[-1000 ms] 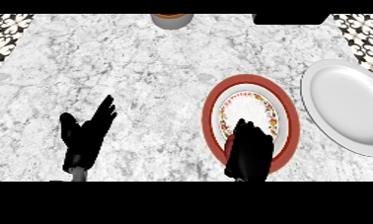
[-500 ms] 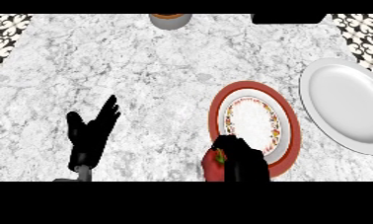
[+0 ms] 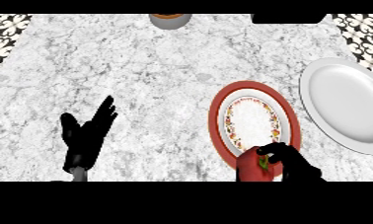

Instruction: Pick the bell pepper from the plate and place it in the plate

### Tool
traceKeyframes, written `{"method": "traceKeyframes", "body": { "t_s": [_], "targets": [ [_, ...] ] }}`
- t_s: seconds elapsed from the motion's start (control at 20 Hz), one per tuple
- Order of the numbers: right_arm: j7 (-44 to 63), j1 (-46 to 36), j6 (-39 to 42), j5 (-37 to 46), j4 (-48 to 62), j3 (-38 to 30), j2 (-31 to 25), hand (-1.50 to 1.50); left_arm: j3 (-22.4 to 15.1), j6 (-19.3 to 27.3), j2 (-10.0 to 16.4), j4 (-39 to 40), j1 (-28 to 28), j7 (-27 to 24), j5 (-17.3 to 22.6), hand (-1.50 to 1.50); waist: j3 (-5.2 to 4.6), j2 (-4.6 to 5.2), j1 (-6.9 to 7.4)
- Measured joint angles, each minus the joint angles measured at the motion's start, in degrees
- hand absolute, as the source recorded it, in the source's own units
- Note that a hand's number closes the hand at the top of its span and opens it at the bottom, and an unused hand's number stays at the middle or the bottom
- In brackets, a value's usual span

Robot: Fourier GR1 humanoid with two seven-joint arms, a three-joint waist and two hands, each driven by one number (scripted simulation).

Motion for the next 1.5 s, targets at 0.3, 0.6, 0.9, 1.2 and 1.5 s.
{"method": "traceKeyframes", "body": {
  "t_s": [0.3,0.6,0.9,1.2,1.5],
  "targets": [
    [-5.4,0.6,-9.5,-14.8,-1.7,-10.0,-5.5,1.5,0.1,-0.4,-0.1,-0.4,-0.3,0.6,-0.1,0.0,0.05,0.12,0.32],
    [-14.7,-2.2,-17.0,-30.7,7.7,-21.5,-12.3,1.5,0.1,-0.7,-0.5,-0.4,-0.5,0.5,-0.5,0.0,0.06,0.2,0.61],
    [-26.0,-9.3,-20.6,-46.3,22.1,-31.6,-16.9,1.5,0.0,-0.7,-0.6,-0.6,-1.0,1.3,-0.9,0.0,0.14,0.3,1.02],
    [-44.2,-16.5,-16.7,-63.2,38.6,-40.5,-19.2,1.5,-0.2,-1.1,-1.3,0.1,-0.5,0.3,-1.2,0.0,0.18,0.39,1.29],
    [-57.6,-26.5,-8.2,-71.9,58.3,-48.7,-20.6,1.5,0.5,-1.6,-1.1,0.5,-1.1,0.3,-1.3,0.0,0.12,0.5,1.74]
  ]
}}
